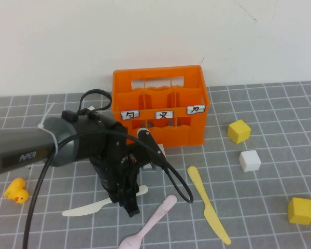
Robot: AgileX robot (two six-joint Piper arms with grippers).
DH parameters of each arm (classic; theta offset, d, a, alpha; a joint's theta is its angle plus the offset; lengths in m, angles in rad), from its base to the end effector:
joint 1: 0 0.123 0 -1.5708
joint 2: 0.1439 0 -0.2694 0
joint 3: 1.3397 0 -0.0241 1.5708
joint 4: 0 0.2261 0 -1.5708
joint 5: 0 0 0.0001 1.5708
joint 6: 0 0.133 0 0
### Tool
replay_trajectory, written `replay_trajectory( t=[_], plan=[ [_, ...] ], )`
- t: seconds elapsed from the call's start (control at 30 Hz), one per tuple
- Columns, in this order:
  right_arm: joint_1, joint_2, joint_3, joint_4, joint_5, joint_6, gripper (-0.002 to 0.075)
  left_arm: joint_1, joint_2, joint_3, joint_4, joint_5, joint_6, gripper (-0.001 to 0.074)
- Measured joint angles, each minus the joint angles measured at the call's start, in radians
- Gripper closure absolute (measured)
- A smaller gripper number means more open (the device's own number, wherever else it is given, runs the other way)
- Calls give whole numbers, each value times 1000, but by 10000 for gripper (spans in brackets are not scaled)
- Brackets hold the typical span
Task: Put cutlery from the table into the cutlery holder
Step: Pick up the knife
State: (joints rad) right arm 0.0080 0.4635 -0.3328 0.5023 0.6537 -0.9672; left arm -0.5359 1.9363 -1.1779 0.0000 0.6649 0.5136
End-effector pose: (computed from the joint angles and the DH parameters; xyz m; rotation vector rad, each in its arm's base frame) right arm 0.1077 0.0398 0.2155 -0.7607 2.0363 0.0159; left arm 0.3046 -0.1809 0.1071 1.4564 2.5158 -0.0038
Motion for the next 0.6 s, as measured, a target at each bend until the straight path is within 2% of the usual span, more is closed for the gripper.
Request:
replay_trajectory(
  t=[0.6],
  plan=[
    [0,0,0,5,-2,0,729,0,0,0,-7,2,-4,583]
  ],
)
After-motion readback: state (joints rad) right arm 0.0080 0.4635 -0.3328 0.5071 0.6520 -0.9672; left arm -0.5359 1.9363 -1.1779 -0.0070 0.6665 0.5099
